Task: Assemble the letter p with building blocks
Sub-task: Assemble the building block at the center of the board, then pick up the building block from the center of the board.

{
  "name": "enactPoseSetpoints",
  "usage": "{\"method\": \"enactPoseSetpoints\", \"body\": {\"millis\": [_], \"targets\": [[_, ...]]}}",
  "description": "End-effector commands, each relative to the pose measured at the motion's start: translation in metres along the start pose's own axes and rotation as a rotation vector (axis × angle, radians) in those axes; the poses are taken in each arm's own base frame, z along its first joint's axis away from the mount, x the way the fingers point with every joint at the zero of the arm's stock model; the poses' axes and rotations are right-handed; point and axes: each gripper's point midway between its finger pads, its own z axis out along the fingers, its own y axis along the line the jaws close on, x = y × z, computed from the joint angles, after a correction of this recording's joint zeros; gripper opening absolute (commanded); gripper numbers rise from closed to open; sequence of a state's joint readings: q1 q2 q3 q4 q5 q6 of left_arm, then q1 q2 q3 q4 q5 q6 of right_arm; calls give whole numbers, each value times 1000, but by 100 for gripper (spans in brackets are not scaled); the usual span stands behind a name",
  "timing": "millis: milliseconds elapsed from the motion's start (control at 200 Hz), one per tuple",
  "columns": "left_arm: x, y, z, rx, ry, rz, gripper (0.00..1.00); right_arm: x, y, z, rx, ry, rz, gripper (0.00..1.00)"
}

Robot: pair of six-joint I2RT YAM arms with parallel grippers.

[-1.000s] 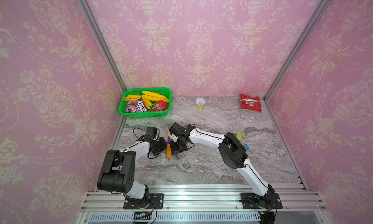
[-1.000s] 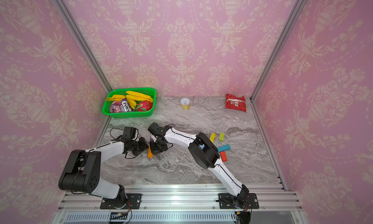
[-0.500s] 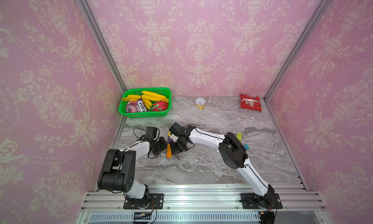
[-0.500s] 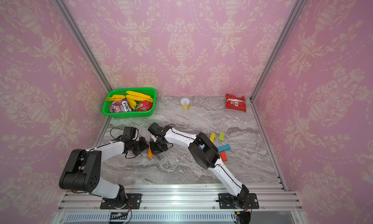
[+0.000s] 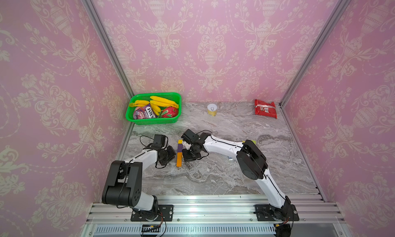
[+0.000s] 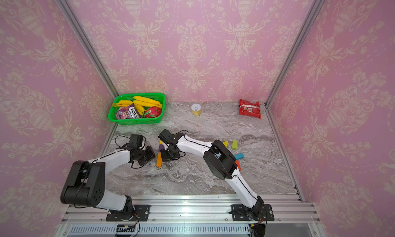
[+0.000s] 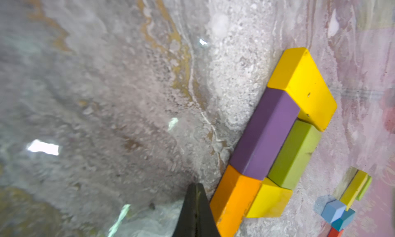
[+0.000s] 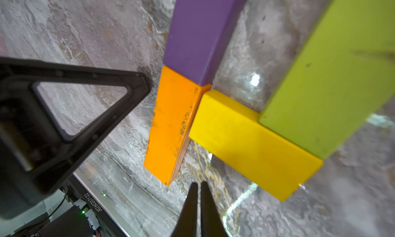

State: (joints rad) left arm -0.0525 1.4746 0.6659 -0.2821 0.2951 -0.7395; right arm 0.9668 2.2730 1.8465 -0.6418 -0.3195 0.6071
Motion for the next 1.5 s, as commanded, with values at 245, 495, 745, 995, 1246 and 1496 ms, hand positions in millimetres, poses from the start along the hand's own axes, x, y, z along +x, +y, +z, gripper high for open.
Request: {"method": "enactPoseSetpoints", "body": {"millis": [245, 495, 745, 995, 1246, 1496], "targets": [[-37, -28, -39, 52, -62, 33, 2, -45, -41, -91, 162, -226, -18, 20], [-41, -69, -55, 163, -78, 93, 29, -39, -125, -138, 325, -275, 129, 55], [-21, -122, -51, 225, -14, 243, 56, -16, -189, -173, 449, -270, 268, 87], [20, -177, -27, 282, 119, 401, 64, 14, -239, -183, 543, -234, 436, 92], [51, -222, -21, 317, 153, 521, 69, 43, -287, -201, 643, -203, 562, 92], [40, -239, -38, 318, 47, 574, 68, 46, -307, -200, 666, -166, 573, 89]]}}
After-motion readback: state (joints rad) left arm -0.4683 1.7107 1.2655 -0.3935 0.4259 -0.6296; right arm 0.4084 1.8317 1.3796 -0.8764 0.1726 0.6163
